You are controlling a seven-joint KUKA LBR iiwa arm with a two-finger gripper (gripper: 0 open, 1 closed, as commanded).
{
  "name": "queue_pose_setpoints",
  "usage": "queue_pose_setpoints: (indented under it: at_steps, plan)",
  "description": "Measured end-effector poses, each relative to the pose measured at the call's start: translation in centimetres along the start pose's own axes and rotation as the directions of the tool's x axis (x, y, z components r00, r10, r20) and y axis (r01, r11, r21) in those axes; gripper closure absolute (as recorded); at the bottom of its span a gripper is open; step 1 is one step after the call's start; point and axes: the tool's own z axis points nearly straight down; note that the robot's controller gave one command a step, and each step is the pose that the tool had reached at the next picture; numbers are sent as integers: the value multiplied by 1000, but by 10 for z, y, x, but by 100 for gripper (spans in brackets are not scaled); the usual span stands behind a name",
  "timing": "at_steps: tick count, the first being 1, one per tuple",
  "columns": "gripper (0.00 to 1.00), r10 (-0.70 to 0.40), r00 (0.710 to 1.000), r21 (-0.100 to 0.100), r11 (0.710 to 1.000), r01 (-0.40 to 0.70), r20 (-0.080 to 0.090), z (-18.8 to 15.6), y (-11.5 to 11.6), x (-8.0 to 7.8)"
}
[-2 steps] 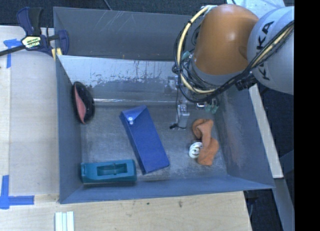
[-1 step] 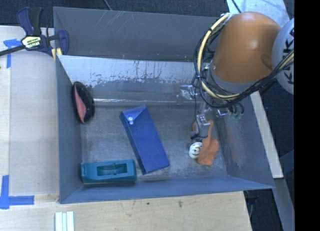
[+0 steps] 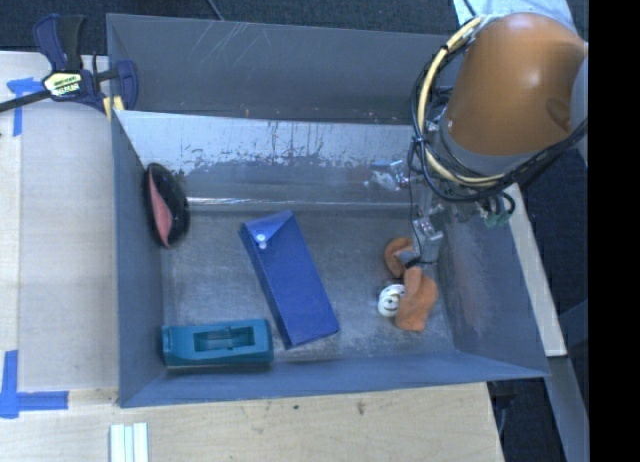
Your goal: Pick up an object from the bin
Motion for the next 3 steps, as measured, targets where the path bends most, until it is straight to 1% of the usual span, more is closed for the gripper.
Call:
queue_pose_setpoints:
  at_steps: [1,2,3]
  plan:
    - [0,109,994,-1,994,-109,-11,50,-19,25]
    - [0,144,989,-2,990,-144,-15,59,-22,29]
    - [0,97,995,-3,995,-97,-20,16,4,18]
